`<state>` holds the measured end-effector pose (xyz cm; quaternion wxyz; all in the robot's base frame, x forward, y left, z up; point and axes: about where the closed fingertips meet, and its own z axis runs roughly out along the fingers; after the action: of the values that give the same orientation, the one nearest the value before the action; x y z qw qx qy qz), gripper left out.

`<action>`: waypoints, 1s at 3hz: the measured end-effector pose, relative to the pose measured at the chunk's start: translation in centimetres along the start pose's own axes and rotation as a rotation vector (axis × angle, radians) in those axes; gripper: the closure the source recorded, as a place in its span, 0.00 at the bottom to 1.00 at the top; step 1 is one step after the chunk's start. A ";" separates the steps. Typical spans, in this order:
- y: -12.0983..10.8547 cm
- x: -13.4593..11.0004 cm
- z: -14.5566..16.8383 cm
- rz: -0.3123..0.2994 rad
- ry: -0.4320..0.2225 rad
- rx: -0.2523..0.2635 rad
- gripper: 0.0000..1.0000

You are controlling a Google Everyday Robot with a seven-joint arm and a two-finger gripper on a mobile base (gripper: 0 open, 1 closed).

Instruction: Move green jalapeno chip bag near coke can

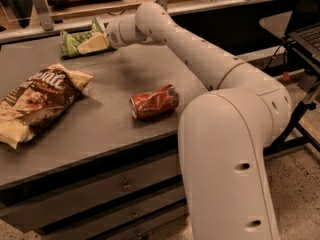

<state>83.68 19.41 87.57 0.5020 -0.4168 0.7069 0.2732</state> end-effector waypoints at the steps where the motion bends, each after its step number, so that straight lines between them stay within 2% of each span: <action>1: -0.5 0.8 1.6 0.034 0.007 0.036 0.00; 2: -1.0 1.8 3.5 0.053 0.018 0.047 0.24; 3: -0.8 2.4 4.3 0.058 0.021 0.027 0.47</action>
Offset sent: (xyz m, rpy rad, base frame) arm 0.0359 0.0184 -0.0343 -0.0019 0.0405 -0.0990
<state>86.09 21.77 83.89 0.4918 -0.3922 0.7276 0.2738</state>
